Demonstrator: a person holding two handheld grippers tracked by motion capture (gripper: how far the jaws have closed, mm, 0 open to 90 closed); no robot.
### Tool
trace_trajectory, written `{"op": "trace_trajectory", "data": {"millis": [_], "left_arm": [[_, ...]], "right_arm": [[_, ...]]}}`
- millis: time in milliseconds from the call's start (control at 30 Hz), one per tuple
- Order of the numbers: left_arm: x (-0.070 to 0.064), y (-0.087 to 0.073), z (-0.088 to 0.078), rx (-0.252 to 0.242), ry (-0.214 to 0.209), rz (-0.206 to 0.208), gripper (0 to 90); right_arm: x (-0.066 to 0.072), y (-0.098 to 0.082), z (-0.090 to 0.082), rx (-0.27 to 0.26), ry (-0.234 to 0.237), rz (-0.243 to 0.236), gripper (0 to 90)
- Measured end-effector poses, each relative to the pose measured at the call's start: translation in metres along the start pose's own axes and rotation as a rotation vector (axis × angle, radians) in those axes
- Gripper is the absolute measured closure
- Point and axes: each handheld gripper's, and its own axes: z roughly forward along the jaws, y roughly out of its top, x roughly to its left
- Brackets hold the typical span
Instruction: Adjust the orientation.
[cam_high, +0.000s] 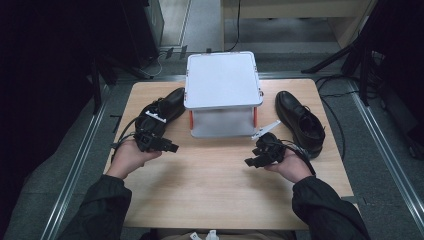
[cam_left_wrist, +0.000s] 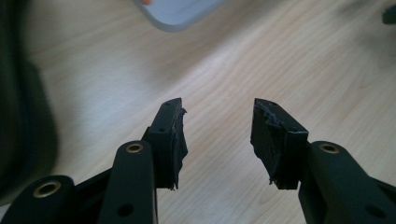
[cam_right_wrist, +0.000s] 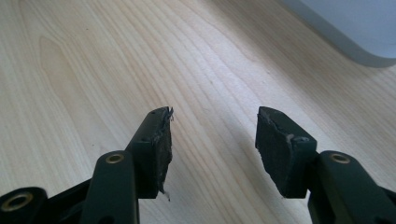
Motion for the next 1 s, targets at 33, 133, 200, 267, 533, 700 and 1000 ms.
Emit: {"op": "trace_trajectory", "data": {"millis": [33, 133, 200, 267, 533, 700, 1000], "left_arm": [[0.003, 0.002, -0.003, 0.007, 0.013, -0.01, 53.7], [0.012, 0.006, -0.011, 0.021, 0.03, -0.021, 54.4], [0.014, 0.009, -0.017, 0.031, 0.046, -0.013, 55.7], [0.017, 0.015, -0.025, 0.032, 0.063, -0.008, 55.8], [0.038, 0.044, -0.048, 0.063, 0.134, -0.026, 59.5], [0.051, 0.059, -0.043, 0.102, 0.162, -0.059, 61.0], [0.067, 0.067, -0.014, 0.192, 0.175, -0.091, 66.9]], "right_arm": [[0.001, 0.0, 0.001, 0.004, 0.007, -0.007, 46.2], [0.002, 0.0, 0.002, 0.009, 0.012, -0.014, 46.2], [0.004, 0.0, 0.003, 0.014, 0.017, -0.02, 46.3], [0.004, 0.0, 0.003, 0.01, 0.028, -0.014, 46.4], [0.004, 0.001, 0.003, 0.005, 0.036, -0.006, 46.4], [0.003, -0.001, 0.003, 0.005, 0.04, 0.005, 46.4], [0.003, -0.005, -0.001, 0.0, 0.039, 0.01, 47.0]]}}
